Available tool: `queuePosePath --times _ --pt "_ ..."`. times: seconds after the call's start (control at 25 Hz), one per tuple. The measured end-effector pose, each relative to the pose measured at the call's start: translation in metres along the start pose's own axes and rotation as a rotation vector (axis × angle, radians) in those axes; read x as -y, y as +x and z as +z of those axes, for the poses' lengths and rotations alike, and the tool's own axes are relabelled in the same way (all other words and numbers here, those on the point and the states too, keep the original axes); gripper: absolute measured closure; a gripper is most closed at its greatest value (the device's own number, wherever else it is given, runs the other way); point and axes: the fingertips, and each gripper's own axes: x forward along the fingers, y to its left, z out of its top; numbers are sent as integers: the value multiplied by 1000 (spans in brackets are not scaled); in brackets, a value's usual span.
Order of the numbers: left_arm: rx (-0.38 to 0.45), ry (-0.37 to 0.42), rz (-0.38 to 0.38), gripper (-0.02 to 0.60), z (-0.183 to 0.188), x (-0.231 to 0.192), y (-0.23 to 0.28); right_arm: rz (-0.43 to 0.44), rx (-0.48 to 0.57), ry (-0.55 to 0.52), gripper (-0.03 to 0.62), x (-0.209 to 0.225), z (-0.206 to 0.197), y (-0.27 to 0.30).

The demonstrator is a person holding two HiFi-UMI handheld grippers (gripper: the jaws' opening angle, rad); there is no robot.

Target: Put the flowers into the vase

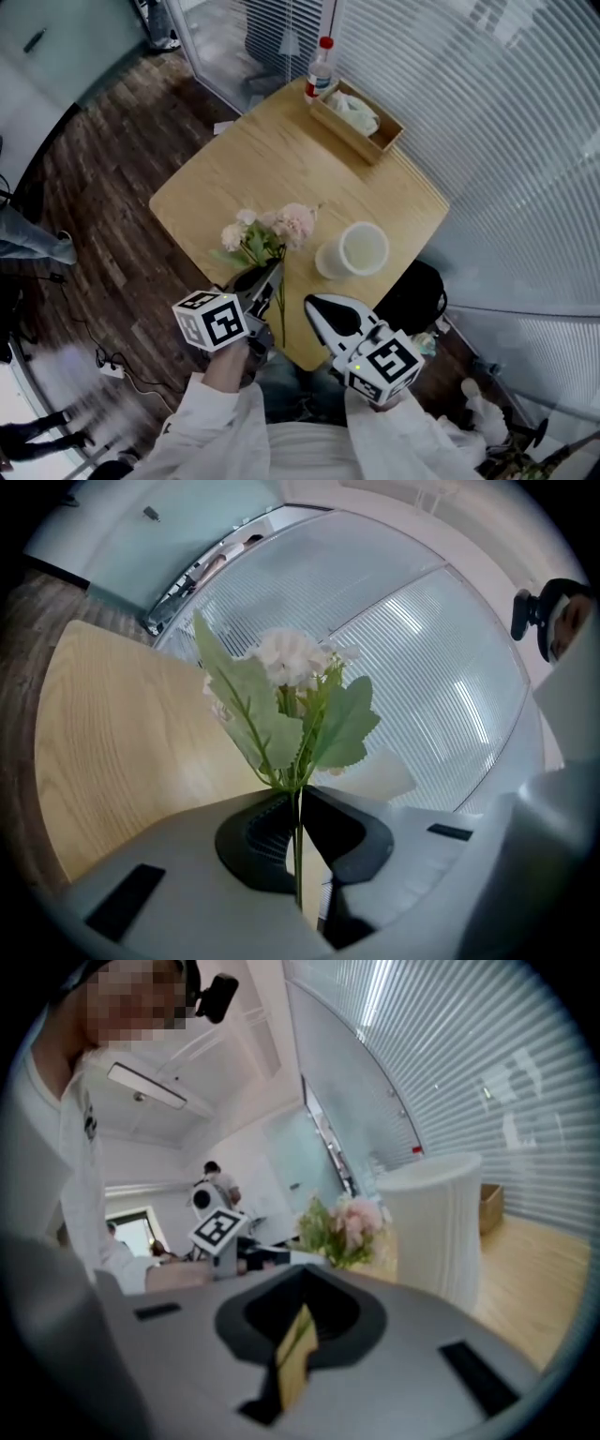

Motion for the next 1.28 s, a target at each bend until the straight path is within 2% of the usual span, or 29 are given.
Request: queuePosePath --times 0.44,0.96,1.28 --pt "130 171 -105 552 52 85 -16 -28 134 -98 580 -3 63 -27" --pt "257 299 -293 552 96 173 -26 -69 267 -180 581 -2 116 -57" --pt "318 362 -377 552 129 207 -14 -118 330 -189 581 17 139 -69"
